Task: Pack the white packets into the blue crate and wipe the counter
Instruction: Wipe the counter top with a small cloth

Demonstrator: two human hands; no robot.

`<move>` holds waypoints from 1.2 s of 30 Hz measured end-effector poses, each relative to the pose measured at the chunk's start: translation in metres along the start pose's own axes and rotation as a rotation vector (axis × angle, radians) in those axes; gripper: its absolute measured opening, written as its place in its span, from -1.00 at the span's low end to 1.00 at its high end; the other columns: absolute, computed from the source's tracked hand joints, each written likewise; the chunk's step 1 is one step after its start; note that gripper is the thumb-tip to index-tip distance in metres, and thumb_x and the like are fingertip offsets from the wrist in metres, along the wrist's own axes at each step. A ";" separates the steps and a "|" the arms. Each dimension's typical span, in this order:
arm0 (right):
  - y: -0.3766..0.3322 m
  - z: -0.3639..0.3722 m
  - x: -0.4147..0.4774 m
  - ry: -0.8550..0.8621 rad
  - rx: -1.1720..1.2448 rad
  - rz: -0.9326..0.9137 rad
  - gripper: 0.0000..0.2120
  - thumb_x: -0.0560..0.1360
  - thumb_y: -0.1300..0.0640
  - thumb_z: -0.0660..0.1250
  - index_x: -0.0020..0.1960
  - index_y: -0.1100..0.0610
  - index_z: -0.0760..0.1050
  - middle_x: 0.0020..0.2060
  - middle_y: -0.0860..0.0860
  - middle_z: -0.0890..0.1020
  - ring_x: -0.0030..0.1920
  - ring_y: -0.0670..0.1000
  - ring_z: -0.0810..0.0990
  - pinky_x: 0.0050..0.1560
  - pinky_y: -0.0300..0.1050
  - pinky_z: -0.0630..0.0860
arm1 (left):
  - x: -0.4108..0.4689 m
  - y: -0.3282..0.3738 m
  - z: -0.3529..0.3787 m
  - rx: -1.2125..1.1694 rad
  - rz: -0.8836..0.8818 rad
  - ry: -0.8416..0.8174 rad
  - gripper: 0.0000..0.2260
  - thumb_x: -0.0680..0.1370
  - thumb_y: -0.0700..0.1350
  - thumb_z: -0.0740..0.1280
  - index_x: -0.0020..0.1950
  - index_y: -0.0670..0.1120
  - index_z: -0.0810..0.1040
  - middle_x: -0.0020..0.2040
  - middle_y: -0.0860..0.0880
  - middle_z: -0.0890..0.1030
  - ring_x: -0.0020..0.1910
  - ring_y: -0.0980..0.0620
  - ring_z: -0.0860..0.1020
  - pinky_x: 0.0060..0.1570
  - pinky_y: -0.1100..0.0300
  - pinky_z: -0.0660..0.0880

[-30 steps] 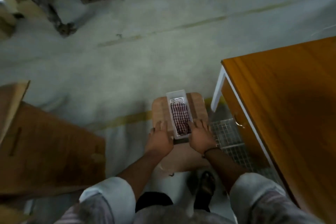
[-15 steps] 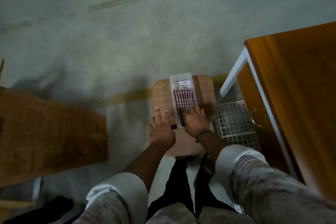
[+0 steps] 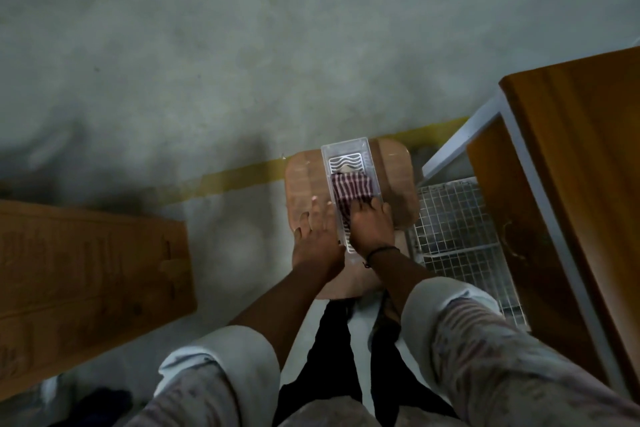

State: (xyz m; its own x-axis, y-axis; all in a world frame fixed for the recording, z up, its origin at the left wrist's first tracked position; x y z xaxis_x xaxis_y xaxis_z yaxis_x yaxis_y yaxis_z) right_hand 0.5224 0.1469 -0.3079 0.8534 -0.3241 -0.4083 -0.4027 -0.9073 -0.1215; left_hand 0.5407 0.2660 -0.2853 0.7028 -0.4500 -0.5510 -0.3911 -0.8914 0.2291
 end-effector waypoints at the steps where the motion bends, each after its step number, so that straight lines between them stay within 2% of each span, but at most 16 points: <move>1: 0.003 0.000 0.001 0.001 0.028 0.020 -0.70 0.47 0.21 0.23 0.21 0.14 0.45 0.14 0.16 0.61 0.25 0.24 0.42 0.21 0.12 0.32 | 0.002 0.000 -0.001 0.002 0.005 0.007 -0.18 0.60 0.02 0.30 0.65 -0.05 -0.20 0.63 -0.16 -0.26 0.60 -0.29 -0.08 0.52 -0.20 0.07; 3: 0.010 -0.008 -0.001 0.028 0.098 0.053 -0.65 0.43 0.16 0.24 0.21 0.13 0.44 0.15 0.16 0.60 0.19 0.23 0.42 0.19 0.12 0.34 | 0.006 0.000 -0.005 0.010 0.029 0.028 -0.18 0.59 0.03 0.30 0.65 -0.07 -0.17 0.63 -0.18 -0.20 0.58 -0.31 0.00 0.50 -0.21 0.13; 6: 0.021 -0.032 -0.011 0.097 0.211 0.068 -0.53 0.43 0.00 0.10 0.28 0.12 0.45 0.19 0.17 0.58 0.16 0.26 0.45 0.23 0.17 0.37 | 0.008 0.003 -0.011 0.007 0.076 0.029 -0.16 0.58 0.07 0.31 0.65 -0.08 -0.18 0.64 -0.19 -0.19 0.57 -0.33 0.03 0.48 -0.20 0.16; 9: 0.038 -0.061 -0.019 0.142 0.298 0.073 -0.51 0.46 -0.10 -0.01 0.20 0.09 0.50 0.16 0.15 0.56 0.18 0.21 0.51 0.26 0.17 0.41 | 0.006 0.014 -0.030 -0.012 0.085 0.070 -0.19 0.58 0.06 0.29 0.65 -0.04 -0.17 0.64 -0.17 -0.19 0.57 -0.32 0.05 0.46 -0.18 0.18; 11: 0.049 -0.089 -0.026 0.152 0.435 0.104 -0.58 0.49 -0.06 0.06 0.17 0.11 0.51 0.19 0.16 0.53 0.17 0.21 0.53 0.22 0.12 0.47 | 0.004 0.022 -0.046 -0.047 0.093 0.071 -0.18 0.59 0.09 0.27 0.65 -0.01 -0.21 0.64 -0.15 -0.22 0.59 -0.29 0.01 0.49 -0.15 0.13; 13: 0.059 -0.121 -0.035 0.193 0.504 0.115 -0.64 0.51 0.05 0.14 0.23 0.13 0.50 0.24 0.17 0.50 0.17 0.20 0.54 0.18 0.08 0.52 | 0.003 0.027 -0.060 -0.065 0.113 0.071 -0.15 0.59 0.13 0.26 0.64 0.00 -0.27 0.64 -0.13 -0.27 0.61 -0.25 -0.05 0.52 -0.09 0.08; 17: 0.081 -0.188 -0.059 0.376 0.465 0.070 -0.60 0.49 0.09 0.12 0.25 0.18 0.49 0.17 0.18 0.50 0.11 0.21 0.54 0.13 0.07 0.51 | 0.003 0.039 -0.083 -0.042 0.162 0.094 -0.16 0.61 0.15 0.24 0.64 -0.05 -0.27 0.61 -0.17 -0.34 0.62 -0.23 -0.15 0.54 -0.01 0.03; 20: 0.104 -0.230 -0.079 0.500 0.397 0.080 -0.63 0.53 0.06 0.11 0.26 0.14 0.49 0.21 0.13 0.47 -0.02 0.17 0.58 -0.04 0.00 0.54 | 0.006 0.059 -0.100 -0.012 0.217 0.125 -0.17 0.60 0.17 0.25 0.65 -0.03 -0.23 0.60 -0.18 -0.35 0.61 -0.28 -0.06 0.53 -0.08 0.07; 23: 0.129 -0.272 -0.104 0.653 0.420 0.133 -0.71 0.53 0.17 0.25 0.24 0.10 0.52 0.24 0.07 0.47 -0.08 0.11 0.59 -0.16 0.00 0.58 | 0.006 0.094 -0.125 0.016 0.289 0.156 -0.16 0.58 0.15 0.30 0.65 0.01 -0.17 0.63 -0.18 -0.28 0.58 -0.32 0.06 0.50 -0.18 0.13; 26: 0.158 -0.316 -0.132 0.856 0.423 0.185 -0.72 0.51 0.29 0.31 0.20 0.16 0.57 0.12 0.11 0.55 -0.08 0.11 0.57 -0.14 0.00 0.55 | -0.001 0.143 -0.152 -0.034 0.410 0.195 -0.19 0.57 0.07 0.34 0.65 0.04 -0.10 0.65 -0.14 -0.16 0.57 -0.31 0.10 0.48 -0.13 0.19; 29: 0.190 -0.345 -0.164 1.014 0.355 0.263 -0.72 0.53 0.28 0.32 0.24 0.19 0.54 0.17 0.12 0.53 -0.03 0.14 0.57 -0.13 0.01 0.56 | -0.011 0.192 -0.175 -0.103 0.572 0.270 -0.29 0.61 0.13 0.26 0.65 0.07 -0.05 0.66 -0.07 -0.11 0.57 -0.24 0.11 0.49 -0.11 0.19; 31: 0.205 -0.353 -0.185 1.103 0.192 0.301 -0.70 0.53 0.28 0.32 0.26 0.21 0.52 0.18 0.14 0.52 -0.01 0.16 0.55 -0.11 0.04 0.54 | -0.019 0.223 -0.185 -0.136 0.689 0.300 -0.33 0.63 0.18 0.20 0.65 0.08 -0.03 0.66 -0.04 -0.08 0.57 -0.19 0.10 0.49 -0.11 0.20; 34: 0.214 -0.337 -0.202 1.000 -0.014 0.312 -0.71 0.54 0.20 0.26 0.24 0.16 0.53 0.21 0.14 0.54 0.01 0.18 0.54 -0.05 0.09 0.50 | -0.026 0.265 -0.192 -0.141 0.847 0.335 -0.33 0.63 0.22 0.17 0.65 0.03 0.01 0.66 -0.06 -0.02 0.58 -0.18 0.09 0.50 -0.11 0.21; 36: 0.220 -0.312 -0.210 0.873 0.078 0.303 -0.71 0.56 0.12 0.27 0.27 0.10 0.52 0.22 0.10 0.54 -0.05 0.16 0.58 -0.11 0.04 0.54 | -0.028 0.288 -0.188 -0.103 0.897 0.318 -0.33 0.63 0.21 0.17 0.65 0.02 0.02 0.66 -0.07 -0.01 0.60 -0.17 0.06 0.52 -0.13 0.19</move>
State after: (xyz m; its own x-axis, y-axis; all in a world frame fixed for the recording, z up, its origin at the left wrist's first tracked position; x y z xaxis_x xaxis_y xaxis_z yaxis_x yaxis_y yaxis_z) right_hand 0.3582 -0.0684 0.0334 0.6418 -0.6604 0.3898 -0.6438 -0.7402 -0.1941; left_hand 0.5205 0.0119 -0.0534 0.3008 -0.9479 0.1045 -0.8190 -0.2007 0.5375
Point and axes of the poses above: each hand's wrist, its own x-axis towards the middle knuckle, its own z-axis out of the palm, y = z × x, the point moved 5 cm from there along x, towards the middle knuckle
